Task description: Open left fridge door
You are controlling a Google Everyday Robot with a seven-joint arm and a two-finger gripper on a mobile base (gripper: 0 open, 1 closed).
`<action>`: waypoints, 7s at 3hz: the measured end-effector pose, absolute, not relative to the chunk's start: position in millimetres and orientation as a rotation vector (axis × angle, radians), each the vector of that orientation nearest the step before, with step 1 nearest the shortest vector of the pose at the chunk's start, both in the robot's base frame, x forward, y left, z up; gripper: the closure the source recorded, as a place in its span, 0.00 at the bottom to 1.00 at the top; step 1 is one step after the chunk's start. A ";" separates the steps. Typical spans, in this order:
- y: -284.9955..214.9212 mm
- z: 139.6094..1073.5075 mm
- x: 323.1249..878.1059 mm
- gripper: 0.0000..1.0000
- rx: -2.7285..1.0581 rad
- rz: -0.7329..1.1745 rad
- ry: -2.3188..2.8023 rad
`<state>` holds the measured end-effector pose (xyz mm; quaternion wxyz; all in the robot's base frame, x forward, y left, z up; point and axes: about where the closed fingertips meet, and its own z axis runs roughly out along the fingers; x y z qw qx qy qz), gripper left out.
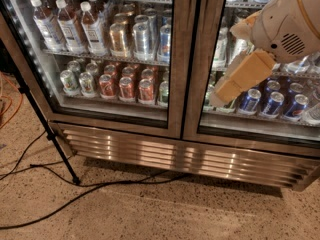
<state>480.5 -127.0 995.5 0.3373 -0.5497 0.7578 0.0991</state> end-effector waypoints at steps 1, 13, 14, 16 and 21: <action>-126.9 995.5 480.0 0.00 -1.434 0.259 1.976; -15.9 1012.9 645.3 0.00 -0.833 0.473 1.508; -9.7 1015.3 649.6 0.00 -0.825 0.496 1.487; -25.6 1009.6 656.2 0.00 -0.784 0.436 1.510; -27.7 1000.1 635.6 0.00 -0.769 0.449 1.545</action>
Offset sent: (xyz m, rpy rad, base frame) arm -0.0024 0.0494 -0.0097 0.3472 -0.0734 0.0083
